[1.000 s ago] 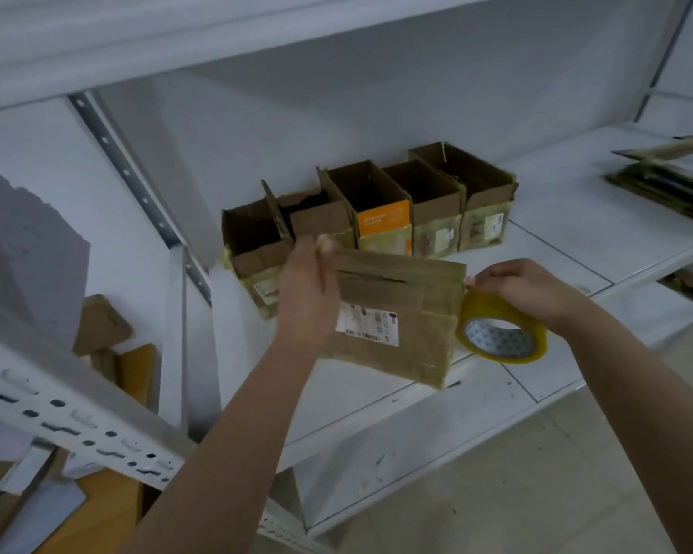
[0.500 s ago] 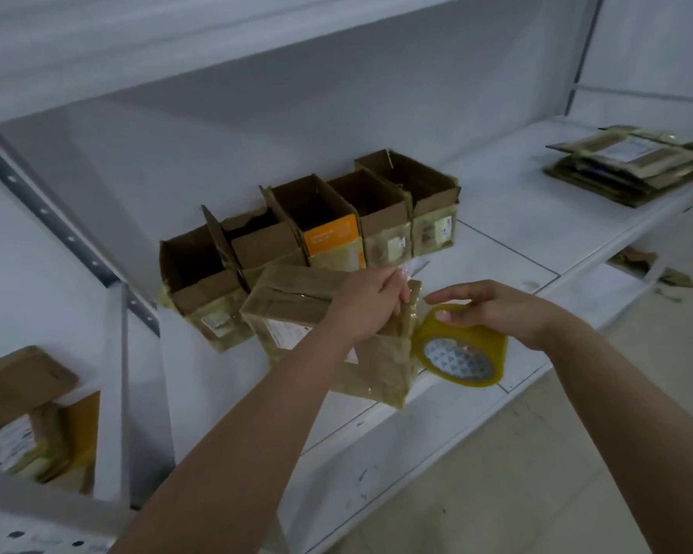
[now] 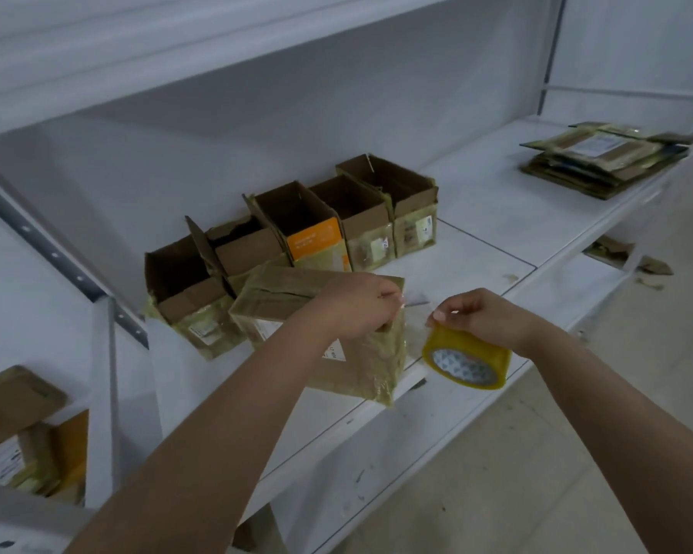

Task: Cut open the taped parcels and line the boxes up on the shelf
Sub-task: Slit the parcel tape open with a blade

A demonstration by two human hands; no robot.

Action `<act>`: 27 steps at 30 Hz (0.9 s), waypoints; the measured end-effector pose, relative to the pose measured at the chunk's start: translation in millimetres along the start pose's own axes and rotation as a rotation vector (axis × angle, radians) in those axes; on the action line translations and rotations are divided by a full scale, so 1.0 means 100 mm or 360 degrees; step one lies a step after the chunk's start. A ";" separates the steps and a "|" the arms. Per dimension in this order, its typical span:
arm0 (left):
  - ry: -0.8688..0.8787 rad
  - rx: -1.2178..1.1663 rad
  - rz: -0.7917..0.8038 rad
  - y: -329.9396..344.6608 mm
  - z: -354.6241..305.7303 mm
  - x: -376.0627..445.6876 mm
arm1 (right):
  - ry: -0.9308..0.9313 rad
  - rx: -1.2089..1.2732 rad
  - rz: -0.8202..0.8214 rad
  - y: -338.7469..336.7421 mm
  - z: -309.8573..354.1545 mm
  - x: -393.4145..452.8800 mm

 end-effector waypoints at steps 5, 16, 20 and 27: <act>-0.0042 0.0802 -0.0083 -0.05 -0.32 0.03 | 0.0004 -0.0171 -0.0190 -0.02 0.11 -0.04; -0.0233 0.1346 -0.0207 0.14 -0.60 0.00 | 0.0042 -0.0337 -0.0334 0.04 0.25 -0.03; -0.0187 0.0692 -0.0110 -0.09 -0.30 -0.03 | 0.0031 -0.0213 -0.0335 0.05 0.18 0.01; -0.0348 0.0337 -0.0584 0.33 -0.21 0.14 | -0.0005 -0.0167 -0.0291 0.14 0.06 0.05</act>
Point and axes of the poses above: each hand's wrist, its own x-axis towards the middle knuckle, its own y-axis out of the palm, z = x × y, the point moved 1 cm from there along x, towards the middle knuckle, and after that the axes turned 13 degrees about -y, right-handed, at the moved point
